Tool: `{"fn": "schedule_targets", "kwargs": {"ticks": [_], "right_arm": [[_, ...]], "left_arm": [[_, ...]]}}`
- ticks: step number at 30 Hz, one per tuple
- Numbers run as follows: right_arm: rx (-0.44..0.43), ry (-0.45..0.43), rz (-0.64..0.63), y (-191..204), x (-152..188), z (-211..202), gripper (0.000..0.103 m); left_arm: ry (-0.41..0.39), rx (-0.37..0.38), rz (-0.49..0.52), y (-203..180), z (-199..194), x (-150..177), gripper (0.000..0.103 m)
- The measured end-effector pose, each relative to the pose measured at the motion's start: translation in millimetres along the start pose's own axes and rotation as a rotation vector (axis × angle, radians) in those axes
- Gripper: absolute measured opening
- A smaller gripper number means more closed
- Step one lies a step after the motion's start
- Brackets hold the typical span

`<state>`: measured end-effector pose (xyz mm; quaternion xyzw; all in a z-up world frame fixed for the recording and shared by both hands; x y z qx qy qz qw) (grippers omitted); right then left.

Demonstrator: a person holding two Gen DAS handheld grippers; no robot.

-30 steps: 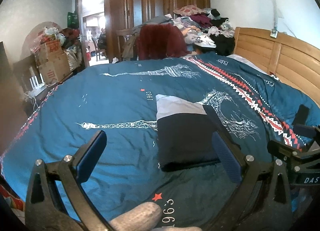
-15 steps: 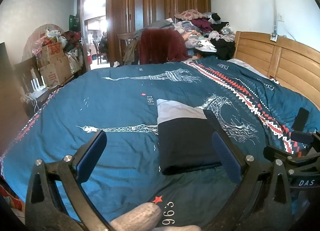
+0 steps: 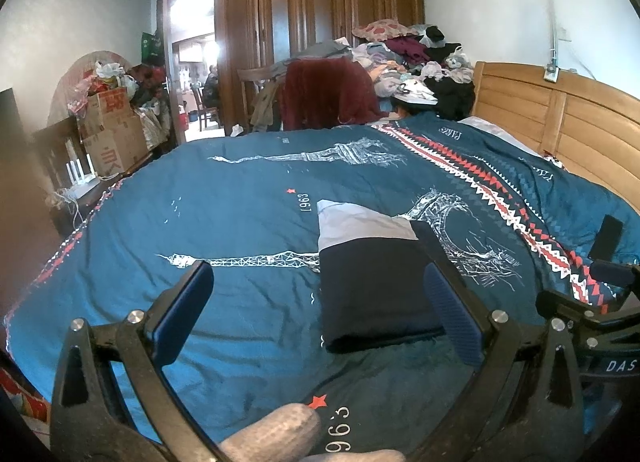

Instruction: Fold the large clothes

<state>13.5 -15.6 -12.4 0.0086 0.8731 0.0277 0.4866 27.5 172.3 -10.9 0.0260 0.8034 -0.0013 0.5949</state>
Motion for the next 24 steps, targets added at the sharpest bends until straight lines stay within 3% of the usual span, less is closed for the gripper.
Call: {"fn": "schedule_targets", "kwargs": {"ticks": [24], "right_arm": [[-0.009, -0.067, -0.034, 6, -19, -7, 0.103]], "left_arm": [[-0.051, -0.013, 0.000, 0, -1, -13, 0.103]]}}
Point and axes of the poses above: each gripper's, at about its wrist camera, not at the fingertips, and z roughly the way its jaws point, y to its left, x to its underside, the point moved 4 cm from there along z, roughly the way its jaws point, and after that the axes turned 11 degrees about -y, right-handed, at the moved point
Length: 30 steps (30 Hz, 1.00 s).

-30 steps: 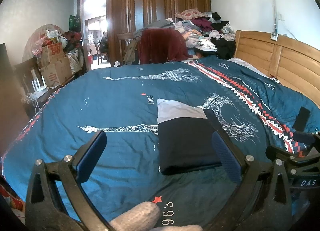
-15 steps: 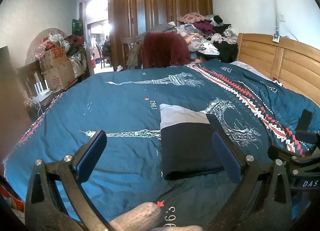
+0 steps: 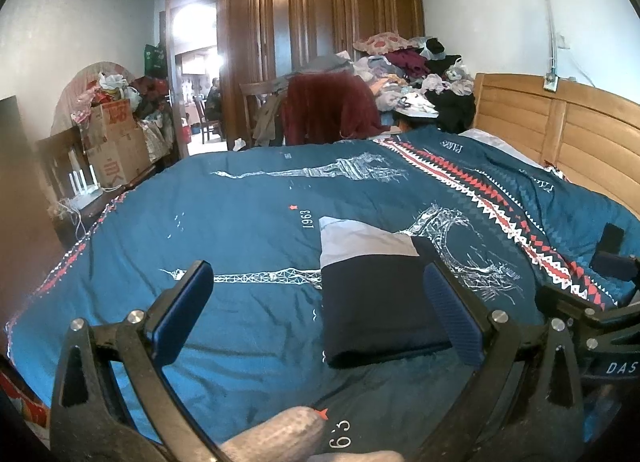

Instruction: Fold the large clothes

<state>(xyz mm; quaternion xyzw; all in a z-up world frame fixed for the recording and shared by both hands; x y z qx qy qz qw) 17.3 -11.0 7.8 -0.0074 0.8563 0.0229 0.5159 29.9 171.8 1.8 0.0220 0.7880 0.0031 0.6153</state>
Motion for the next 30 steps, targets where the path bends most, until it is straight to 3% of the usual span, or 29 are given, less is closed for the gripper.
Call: {"fn": "schedule_targets", "kwargs": {"ticks": [14, 30], "right_arm": [[-0.035, 0.077, 0.030, 1, 8, 21, 0.101], [-0.037, 0.070, 0.036, 0, 8, 28, 0.101]], "left_arm": [[0.017, 0.026, -0.025, -3, 6, 5, 0.103], [0.025, -0.003, -0.033, 6, 8, 12, 0.103]]}}
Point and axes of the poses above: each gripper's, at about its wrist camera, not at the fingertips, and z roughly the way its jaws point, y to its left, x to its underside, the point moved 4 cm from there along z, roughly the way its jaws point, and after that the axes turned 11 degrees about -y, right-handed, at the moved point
